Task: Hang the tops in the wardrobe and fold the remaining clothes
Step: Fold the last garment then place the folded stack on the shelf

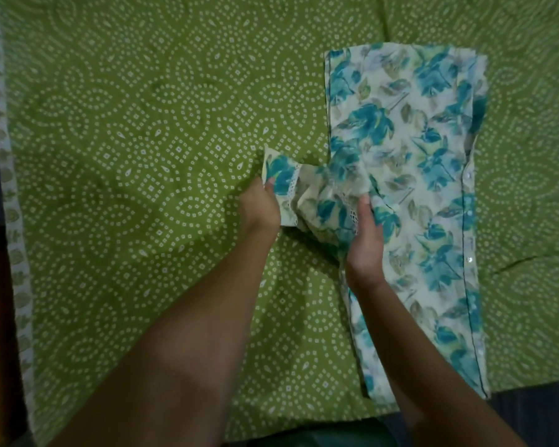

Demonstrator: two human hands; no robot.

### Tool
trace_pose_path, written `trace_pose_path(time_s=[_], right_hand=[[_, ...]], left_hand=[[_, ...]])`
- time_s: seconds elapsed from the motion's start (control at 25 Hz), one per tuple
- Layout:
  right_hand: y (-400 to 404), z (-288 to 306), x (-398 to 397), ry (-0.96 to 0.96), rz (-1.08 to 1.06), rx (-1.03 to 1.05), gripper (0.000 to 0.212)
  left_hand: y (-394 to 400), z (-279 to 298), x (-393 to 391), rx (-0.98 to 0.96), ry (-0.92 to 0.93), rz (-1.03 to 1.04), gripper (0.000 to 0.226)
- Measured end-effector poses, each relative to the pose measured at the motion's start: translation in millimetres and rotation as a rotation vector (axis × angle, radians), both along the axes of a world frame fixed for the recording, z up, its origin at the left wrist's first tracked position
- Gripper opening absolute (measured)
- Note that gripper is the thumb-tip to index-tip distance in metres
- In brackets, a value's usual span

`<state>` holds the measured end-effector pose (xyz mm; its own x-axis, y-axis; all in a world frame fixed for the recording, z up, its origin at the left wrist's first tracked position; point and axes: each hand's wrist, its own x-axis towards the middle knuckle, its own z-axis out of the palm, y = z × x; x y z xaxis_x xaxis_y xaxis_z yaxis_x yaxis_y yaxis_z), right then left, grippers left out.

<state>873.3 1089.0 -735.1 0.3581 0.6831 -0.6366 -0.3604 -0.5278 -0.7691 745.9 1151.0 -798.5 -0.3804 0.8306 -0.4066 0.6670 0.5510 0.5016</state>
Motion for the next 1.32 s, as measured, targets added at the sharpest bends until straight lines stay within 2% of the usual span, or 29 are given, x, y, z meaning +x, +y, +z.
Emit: trace_pose_path(time_s=[0.08,0.12,0.2,0.28,0.36,0.4,0.48,0.56,0.64,0.68,0.76,0.8,0.84,0.88,0.92,1.0,1.04,1.12,1.2,1.28,1.32], right_hand=[[-7.4,11.3,-14.0,-0.201,-0.041,-0.006,0.029],[-11.9,15.7,-19.6,-0.305,-0.055,0.013,0.031],[-21.6,14.8,-27.9,-0.46,-0.018,0.123,0.049],[-30.5,5.4,-38.7,-0.542,0.138,0.186,0.068],[-39.6,-10.0,-53.5,-0.605,0.424,0.135,0.087],[-43.3,-16.6,-63.1,-0.686,0.625,0.144,0.084],[-59.5,-41.3,-82.3,-0.946,1.079,0.306,0.061],[-76.3,-63.5,-97.7,-0.938,1.496,0.316,0.064],[-83.9,-76.1,-100.5,-0.893,1.659,0.277,0.071],[-82.3,-76.1,-96.1,-0.85,1.674,0.312,0.071],[-74.5,-69.6,-81.4,-0.849,1.597,0.551,0.06],[-67.8,-67.0,-69.6,-0.97,1.466,0.706,0.046],[-58.6,-67.8,-53.7,-1.121,1.313,0.757,0.033],[-46.9,-70.2,-36.0,-1.25,1.166,0.699,0.03],[-32.9,-73.5,-17.8,-1.346,1.087,0.547,0.036],[-5.2,-80.1,15.3,-1.49,1.046,0.199,0.039],[6.9,-84.0,25.9,-1.525,1.09,0.089,0.035],[29.4,-86.7,35.6,-1.58,1.224,0.142,0.025],[43.4,-82.3,36.1,-1.597,1.218,0.247,0.022],[42.6,-76.7,42.0,-1.432,0.989,0.214,0.024],[35.2,-74.8,49.1,-1.263,0.85,0.18,0.025]], left_hand=[[-29.9,4.0,-20.2,0.091,0.052,0.035,0.033],[-48.7,3.0,-33.9,0.112,0.081,0.044,0.033],[-85.4,3.9,-57.3,0.115,0.111,0.058,0.032],[-116.1,1.8,-70.0,0.085,0.1,0.056,0.029],[-136.2,-6.1,-74.0,0.067,0.043,0.074,0.026],[-140.1,-11.1,-75.0,0.06,0.014,0.098,0.024],[-139.3,-19.9,-78.1,0.015,-0.077,0.193,0.019],[-132.9,-20.9,-80.5,-0.013,-0.248,0.367,0.019],[-124.3,-14.7,-81.5,-0.045,-0.375,0.576,0.032],[-122.8,-11.5,-81.8,-0.053,-0.371,0.613,0.039],[-125.1,-10.9,-81.1,-0.079,-0.245,0.442,0.042],[-127.8,-13.8,-80.0,-0.093,-0.154,0.346,0.042],[-130.9,-18.4,-78.4,-0.089,-0.078,0.289,0.043],[-133.5,-20.2,-76.0,-0.069,-0.027,0.272,0.043],[-135.7,-21.5,-74.1,-0.039,-0.001,0.286,0.042],[-135.4,-19.7,-70.2,-0.038,0.046,0.302,0.04],[-133.6,-18.6,-68.8,-0.065,0.073,0.299,0.04],[-131.3,-18.4,-66.1,-0.108,0.107,0.31,0.04],[-134.5,-18.4,-63.8,-0.057,0.086,0.347,0.039],[-141.7,-11.8,-60.8,0.074,0.04,0.371,0.036],[-142.1,-1.3,-56.5,0.148,-0.013,0.398,0.033]])
